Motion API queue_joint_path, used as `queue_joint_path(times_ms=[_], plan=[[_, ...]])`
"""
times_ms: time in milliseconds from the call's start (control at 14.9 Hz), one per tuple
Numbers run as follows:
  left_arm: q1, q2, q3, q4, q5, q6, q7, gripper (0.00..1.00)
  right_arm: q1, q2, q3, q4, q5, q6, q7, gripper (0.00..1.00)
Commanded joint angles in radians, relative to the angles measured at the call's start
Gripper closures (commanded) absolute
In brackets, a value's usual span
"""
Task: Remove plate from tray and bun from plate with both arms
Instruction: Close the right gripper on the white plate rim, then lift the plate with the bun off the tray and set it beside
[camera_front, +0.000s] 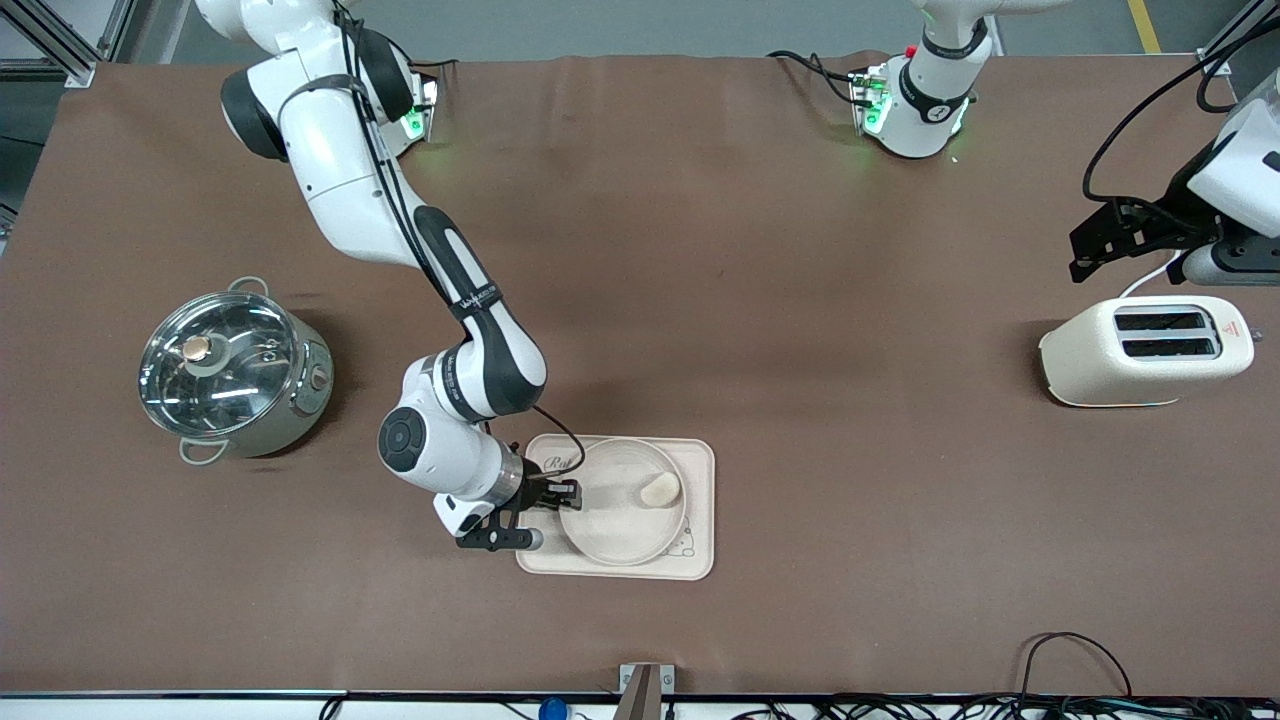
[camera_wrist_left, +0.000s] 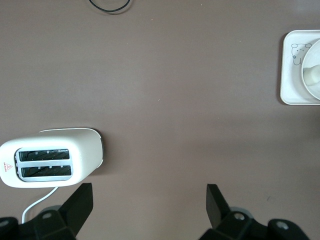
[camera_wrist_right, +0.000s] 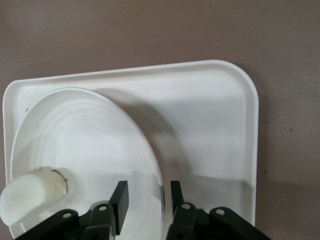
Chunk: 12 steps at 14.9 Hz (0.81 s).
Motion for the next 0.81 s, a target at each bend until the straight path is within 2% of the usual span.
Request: queue_joint_path(times_ms=[0,337,538,740], plan=[[0.005,0.007,-0.002,0.018,-0.003,-0.014,0.009,0.00,-0.004,0.017,0.007,0.024,0.015,-0.006,0.002,0.68],[0.005,0.007,-0.002,0.018,-0.003,-0.016,0.011,0.00,-0.010,0.024,0.006,0.018,0.008,-0.009,-0.042,0.74],[0.005,0.007,-0.002,0.018,-0.003,-0.016,0.011,0.00,-0.012,0.024,0.006,0.019,0.006,-0.012,-0.042,0.86],[0.006,0.007,-0.002,0.018,-0.003,-0.016,0.011,0.00,-0.012,0.022,0.006,0.018,0.006,-0.014,-0.042,0.91]])
